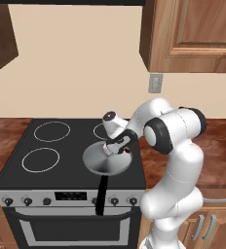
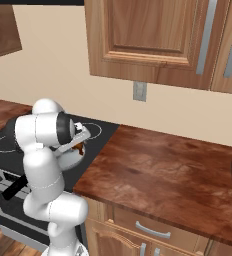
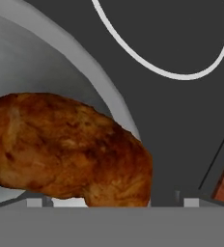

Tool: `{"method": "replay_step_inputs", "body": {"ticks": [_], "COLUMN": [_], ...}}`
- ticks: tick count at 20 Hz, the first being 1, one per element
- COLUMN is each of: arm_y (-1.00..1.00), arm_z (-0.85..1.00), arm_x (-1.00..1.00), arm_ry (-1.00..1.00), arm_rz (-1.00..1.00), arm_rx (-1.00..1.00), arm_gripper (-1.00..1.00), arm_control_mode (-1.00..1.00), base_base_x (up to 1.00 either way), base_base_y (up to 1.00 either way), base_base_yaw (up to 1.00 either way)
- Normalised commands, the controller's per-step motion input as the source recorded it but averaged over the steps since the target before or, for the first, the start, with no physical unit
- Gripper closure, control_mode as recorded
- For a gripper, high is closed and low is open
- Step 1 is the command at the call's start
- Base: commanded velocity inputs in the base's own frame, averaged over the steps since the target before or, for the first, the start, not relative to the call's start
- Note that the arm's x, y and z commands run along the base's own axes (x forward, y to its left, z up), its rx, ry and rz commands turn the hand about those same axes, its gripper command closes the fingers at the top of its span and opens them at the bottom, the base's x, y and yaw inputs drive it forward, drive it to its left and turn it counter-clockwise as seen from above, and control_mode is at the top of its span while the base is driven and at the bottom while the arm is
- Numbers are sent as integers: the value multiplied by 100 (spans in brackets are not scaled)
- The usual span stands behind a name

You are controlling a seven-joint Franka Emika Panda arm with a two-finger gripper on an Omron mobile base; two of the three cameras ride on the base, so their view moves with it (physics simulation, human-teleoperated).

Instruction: Take the chicken drumsticks from the pan and place one on each plate on the dining counter.

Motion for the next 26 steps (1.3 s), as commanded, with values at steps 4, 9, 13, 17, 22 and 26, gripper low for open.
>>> {"method": "replay_step_inputs", "body": {"ticks": [4,9,13,17,22,26], "arm_y": [0,0,0,0,0,-1], "arm_z": [-17,-23,-25,-15,-2,14], "arm_x": [-4,-9,-9,-7,-2,-2], "arm_ry": [0,0,0,0,0,0], "arm_rz": [-1,-1,0,0,0,0], "arm_rx": [0,0,0,0,0,0], "arm_gripper": [-100,100,100,100,100,100], "arm_control_mode": [-100,-100,-100,-100,-100,-100], "base_base_x": [0,0,0,0,0,0], "base_base_y": [0,0,0,0,0,0], "base_base_yaw": [0,0,0,0,0,0]}}
